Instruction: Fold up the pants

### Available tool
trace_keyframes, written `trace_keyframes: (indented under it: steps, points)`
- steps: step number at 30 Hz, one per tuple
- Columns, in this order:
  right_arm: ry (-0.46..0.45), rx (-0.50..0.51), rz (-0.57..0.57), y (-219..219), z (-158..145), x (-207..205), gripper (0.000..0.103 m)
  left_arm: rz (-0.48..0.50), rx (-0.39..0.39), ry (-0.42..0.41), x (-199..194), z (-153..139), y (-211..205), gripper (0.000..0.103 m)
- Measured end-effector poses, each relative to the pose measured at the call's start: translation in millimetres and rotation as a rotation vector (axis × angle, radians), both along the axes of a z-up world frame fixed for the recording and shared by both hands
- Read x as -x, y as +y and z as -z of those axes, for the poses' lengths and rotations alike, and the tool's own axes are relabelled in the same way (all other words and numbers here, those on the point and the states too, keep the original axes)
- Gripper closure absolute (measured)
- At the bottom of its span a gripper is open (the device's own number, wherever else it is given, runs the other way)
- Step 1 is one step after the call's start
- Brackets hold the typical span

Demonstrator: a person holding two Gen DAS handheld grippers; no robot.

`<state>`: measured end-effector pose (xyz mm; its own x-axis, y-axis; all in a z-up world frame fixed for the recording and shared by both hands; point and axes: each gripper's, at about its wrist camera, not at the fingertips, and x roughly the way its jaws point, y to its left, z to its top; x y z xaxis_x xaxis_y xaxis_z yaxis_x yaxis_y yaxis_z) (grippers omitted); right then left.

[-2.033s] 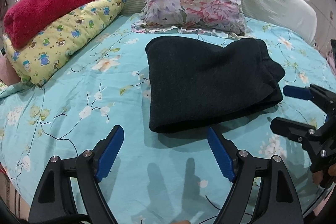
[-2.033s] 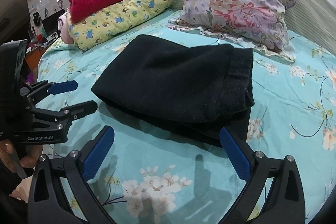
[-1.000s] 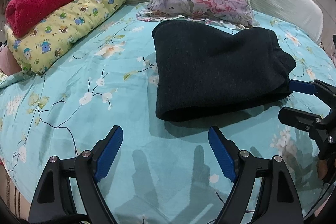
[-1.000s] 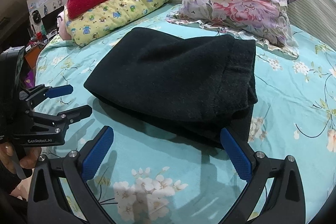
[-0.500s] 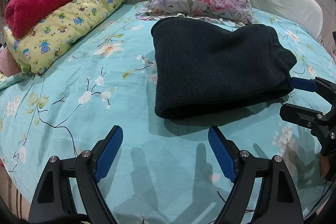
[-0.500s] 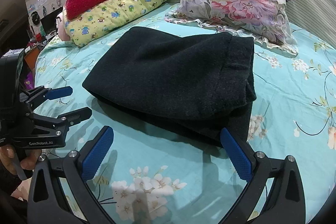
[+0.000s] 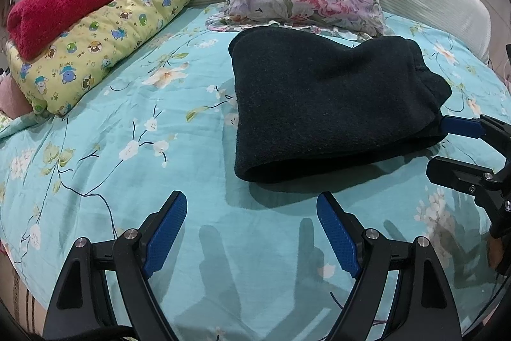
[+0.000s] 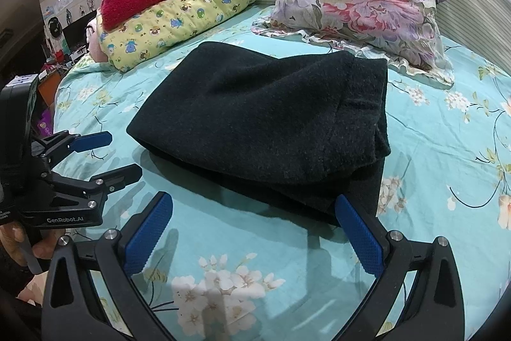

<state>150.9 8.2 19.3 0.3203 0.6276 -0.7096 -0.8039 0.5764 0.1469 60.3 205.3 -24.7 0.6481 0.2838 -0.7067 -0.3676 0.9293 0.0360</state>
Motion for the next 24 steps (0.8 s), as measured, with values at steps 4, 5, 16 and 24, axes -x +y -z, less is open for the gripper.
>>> trace_keyframes:
  steps: [4,5,16,24]
  points:
    - [0.001,-0.003,-0.001,-0.1,-0.2,-0.4,0.001,0.000,0.000,-0.001,0.2,0.0,-0.1,0.019]
    - [0.002,-0.006,-0.001,0.0,-0.2,-0.3,0.001,0.001,0.001,-0.001,-0.1,0.1,0.2,0.019]
    - [-0.003,-0.006,-0.001,-1.2,-1.6,0.1,0.001,0.007,-0.004,0.001,-1.1,-0.1,-2.2,0.019]
    - [-0.014,-0.003,0.007,-3.8,-5.6,-2.6,0.001,0.009,0.000,-0.021,-0.4,-4.6,-0.8,0.019]
